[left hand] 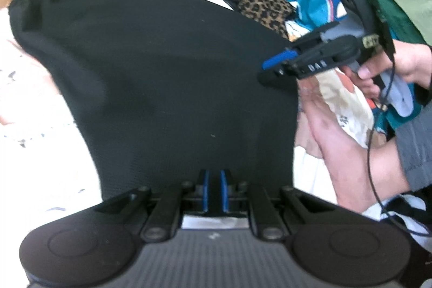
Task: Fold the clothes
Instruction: 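Lift and fold the shorts over with the left gripper while the right gripper holds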
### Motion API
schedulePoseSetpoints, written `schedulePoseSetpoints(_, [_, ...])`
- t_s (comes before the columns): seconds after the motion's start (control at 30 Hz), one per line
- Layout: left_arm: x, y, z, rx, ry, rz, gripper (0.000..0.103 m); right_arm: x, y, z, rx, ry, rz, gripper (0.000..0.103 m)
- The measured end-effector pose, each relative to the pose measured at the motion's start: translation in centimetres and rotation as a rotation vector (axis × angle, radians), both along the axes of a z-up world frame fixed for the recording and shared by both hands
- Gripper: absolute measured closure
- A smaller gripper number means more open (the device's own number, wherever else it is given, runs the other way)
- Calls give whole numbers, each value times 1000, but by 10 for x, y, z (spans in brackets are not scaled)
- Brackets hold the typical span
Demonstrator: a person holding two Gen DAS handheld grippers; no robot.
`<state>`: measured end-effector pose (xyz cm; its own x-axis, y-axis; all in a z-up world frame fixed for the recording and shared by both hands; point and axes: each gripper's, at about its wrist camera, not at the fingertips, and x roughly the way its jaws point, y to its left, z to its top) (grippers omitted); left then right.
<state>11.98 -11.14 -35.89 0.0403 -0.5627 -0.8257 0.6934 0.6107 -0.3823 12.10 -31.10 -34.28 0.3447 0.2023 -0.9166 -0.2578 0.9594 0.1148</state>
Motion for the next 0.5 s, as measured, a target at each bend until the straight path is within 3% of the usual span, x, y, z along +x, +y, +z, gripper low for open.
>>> schedulePoseSetpoints(0.5, [-35, -27, -45, 32, 121, -51, 94, -19, -63, -16, -131, -39, -194, 67])
